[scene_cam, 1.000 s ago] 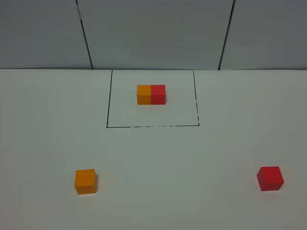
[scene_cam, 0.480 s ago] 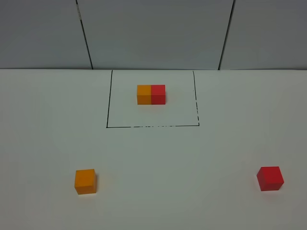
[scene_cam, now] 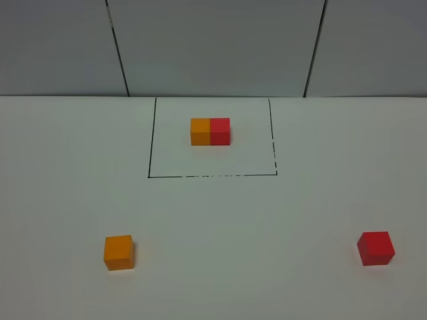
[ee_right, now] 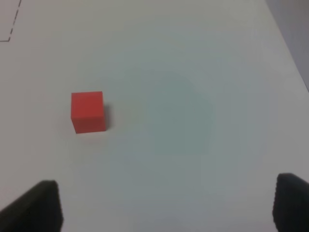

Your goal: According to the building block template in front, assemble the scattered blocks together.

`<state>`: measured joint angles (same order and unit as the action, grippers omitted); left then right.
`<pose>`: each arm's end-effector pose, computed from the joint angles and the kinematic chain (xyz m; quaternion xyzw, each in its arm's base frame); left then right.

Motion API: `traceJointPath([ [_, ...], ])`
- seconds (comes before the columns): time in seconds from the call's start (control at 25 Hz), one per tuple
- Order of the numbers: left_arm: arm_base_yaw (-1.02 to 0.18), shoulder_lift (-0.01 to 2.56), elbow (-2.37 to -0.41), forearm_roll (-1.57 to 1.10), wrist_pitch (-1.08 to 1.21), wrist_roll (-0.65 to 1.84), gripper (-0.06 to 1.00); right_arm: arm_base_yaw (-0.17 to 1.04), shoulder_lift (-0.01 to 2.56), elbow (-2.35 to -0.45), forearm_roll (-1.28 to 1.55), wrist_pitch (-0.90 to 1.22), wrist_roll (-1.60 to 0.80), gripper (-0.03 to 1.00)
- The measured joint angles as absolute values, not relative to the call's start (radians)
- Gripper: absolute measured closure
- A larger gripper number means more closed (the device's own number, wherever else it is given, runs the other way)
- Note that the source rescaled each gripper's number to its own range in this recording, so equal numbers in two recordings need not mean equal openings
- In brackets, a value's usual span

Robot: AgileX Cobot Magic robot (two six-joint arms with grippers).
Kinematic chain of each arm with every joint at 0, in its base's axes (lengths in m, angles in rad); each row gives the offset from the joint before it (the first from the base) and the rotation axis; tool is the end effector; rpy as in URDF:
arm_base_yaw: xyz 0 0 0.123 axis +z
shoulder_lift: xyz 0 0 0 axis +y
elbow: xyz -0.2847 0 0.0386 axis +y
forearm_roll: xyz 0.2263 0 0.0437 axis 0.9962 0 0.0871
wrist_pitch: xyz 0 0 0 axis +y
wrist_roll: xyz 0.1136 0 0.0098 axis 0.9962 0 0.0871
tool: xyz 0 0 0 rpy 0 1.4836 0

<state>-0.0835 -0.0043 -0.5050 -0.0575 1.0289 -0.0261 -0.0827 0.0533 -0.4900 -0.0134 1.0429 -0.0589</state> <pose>-0.0057 -0.0052 0.2611 0.0249 0.8416 -0.0582 0.5363 0.0032 -0.0016 0.2554 0.0103 0.8648 -0.0422 0.5002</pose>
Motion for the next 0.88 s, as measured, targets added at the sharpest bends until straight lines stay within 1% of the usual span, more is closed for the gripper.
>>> traceJointPath([
  [0.6, -0.084, 0.002, -0.505, -0.056, 1.029, -0.026, 0.24, -0.083, 0.053, -0.49, -0.013, 1.043, -0.059, 0.22],
  [0.76, -0.084, 0.095, -0.513, -0.056, 1.018, -0.038, 0.24, -0.083, 0.053, -0.49, -0.013, 1.043, -0.059, 0.22],
  [0.88, -0.084, 0.232, -0.547, -0.06, 0.988, -0.067, 0.21, -0.083, 0.053, -0.49, -0.013, 1.043, -0.059, 0.22],
])
